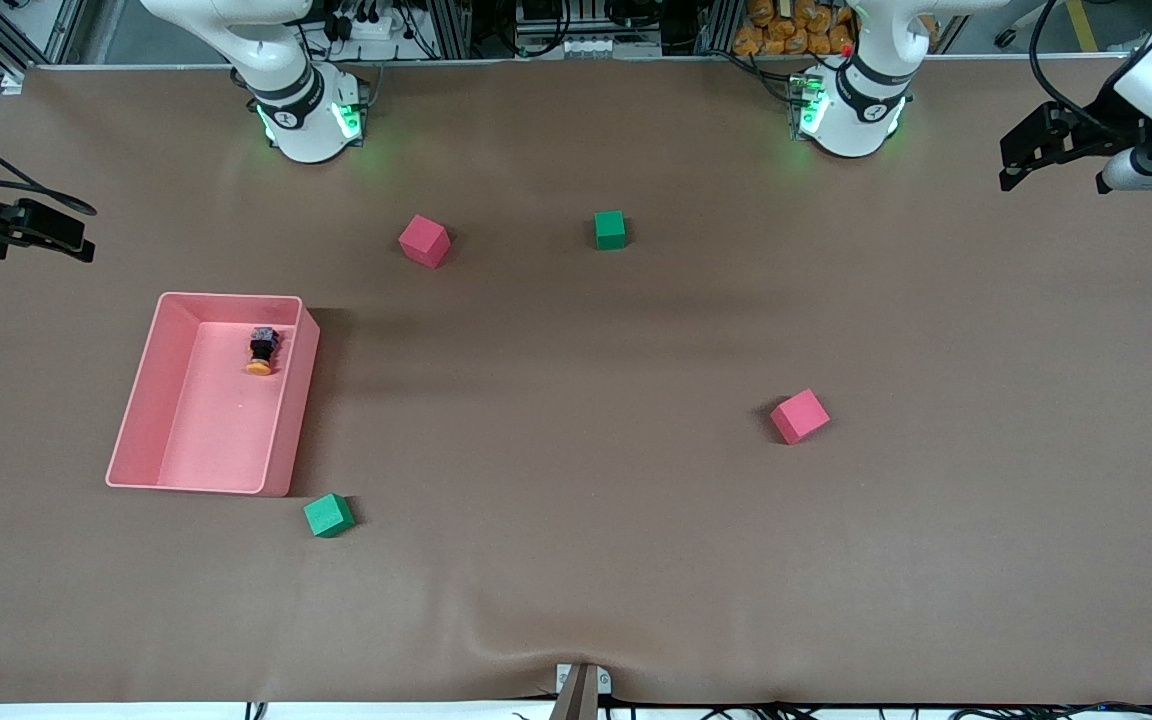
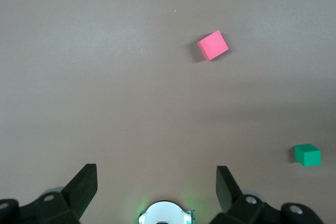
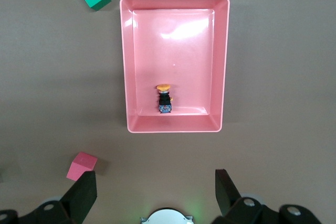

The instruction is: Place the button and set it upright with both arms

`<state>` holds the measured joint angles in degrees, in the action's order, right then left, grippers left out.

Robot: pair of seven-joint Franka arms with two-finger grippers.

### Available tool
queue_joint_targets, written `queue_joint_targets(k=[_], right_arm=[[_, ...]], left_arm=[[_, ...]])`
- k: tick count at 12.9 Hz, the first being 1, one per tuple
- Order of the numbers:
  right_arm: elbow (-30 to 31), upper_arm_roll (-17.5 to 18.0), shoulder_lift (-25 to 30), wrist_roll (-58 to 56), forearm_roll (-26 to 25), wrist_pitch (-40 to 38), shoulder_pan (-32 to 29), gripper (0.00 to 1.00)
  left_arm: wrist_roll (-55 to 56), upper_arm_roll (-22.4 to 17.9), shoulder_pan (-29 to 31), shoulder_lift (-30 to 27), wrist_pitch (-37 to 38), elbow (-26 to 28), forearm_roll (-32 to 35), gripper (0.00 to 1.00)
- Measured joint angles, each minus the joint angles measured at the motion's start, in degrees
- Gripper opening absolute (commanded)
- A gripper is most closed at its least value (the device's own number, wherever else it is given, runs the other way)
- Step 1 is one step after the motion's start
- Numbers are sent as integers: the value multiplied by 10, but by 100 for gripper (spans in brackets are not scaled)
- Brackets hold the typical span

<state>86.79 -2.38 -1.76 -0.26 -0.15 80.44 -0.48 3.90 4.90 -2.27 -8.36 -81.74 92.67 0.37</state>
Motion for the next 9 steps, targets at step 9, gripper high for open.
queue_joint_targets(k=[9], right_arm=[[1, 0, -1, 0, 0, 0, 0, 100]], left_arm=[[29, -3, 2, 0, 22, -12, 0, 100]])
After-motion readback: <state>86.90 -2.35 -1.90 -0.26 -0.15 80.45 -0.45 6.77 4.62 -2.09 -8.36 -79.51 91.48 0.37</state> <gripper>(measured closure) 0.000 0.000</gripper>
